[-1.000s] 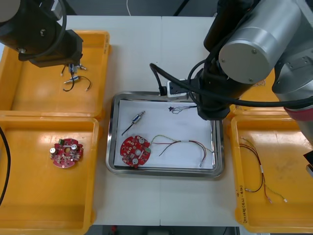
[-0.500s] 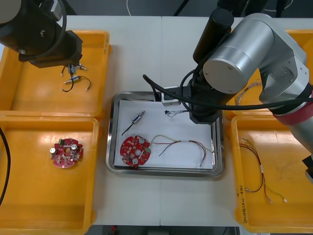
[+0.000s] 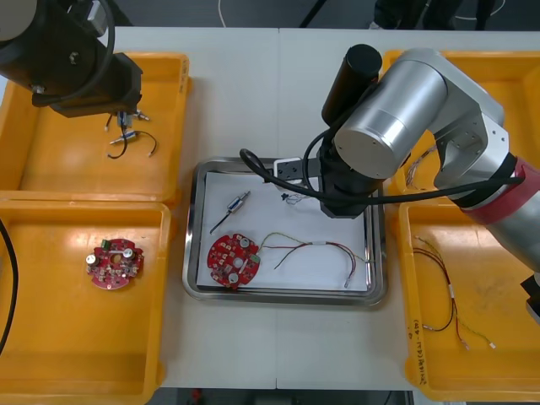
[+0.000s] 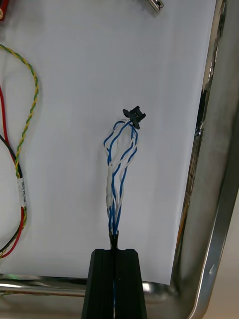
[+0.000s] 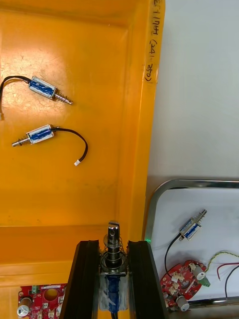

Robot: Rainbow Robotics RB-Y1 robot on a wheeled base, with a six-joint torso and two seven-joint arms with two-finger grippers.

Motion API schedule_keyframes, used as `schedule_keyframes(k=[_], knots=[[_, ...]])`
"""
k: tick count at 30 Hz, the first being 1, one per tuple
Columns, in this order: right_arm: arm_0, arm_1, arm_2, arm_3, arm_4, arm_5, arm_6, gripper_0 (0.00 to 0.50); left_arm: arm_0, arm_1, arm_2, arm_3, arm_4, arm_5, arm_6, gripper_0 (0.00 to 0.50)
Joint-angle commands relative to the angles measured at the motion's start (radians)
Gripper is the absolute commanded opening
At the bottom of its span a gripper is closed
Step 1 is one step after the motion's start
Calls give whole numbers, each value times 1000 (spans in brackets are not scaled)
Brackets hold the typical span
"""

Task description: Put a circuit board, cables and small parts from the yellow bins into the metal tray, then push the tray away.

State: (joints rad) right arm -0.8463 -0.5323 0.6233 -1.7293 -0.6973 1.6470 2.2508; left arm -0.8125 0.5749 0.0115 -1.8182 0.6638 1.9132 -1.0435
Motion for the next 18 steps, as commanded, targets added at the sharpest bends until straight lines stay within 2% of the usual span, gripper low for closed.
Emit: schedule_keyframes(k=[1, 7, 13, 14, 15, 16, 17, 18], knots=[[1, 8, 27, 31, 12, -49, 7, 0, 4, 40, -13, -30, -9, 7, -75, 1], [1, 9, 65, 73, 39, -101, 7, 0, 3, 40, -13, -29, -10, 7, -73, 2], [1, 8, 87, 74, 53, -101, 9, 0, 3, 40, -13, -29, -10, 7, -73, 1], [1, 8, 87, 74, 53, -101, 10, 107, 3, 40, -13, -29, -10, 7, -75, 3], [1, 8, 87, 74, 53, -101, 10, 191, 3, 40, -11, -29, -10, 7, -73, 1], [1, 8, 87, 74, 55, -99, 9, 449, 4, 40, -11, -29, -10, 7, -75, 2], [1, 8, 87, 76, 55, -101, 7, 500, 4, 40, -11, -29, -10, 7, -75, 2], [1, 8, 85, 74, 56, -101, 6, 500, 4, 40, -13, -30, -10, 7, -73, 2]])
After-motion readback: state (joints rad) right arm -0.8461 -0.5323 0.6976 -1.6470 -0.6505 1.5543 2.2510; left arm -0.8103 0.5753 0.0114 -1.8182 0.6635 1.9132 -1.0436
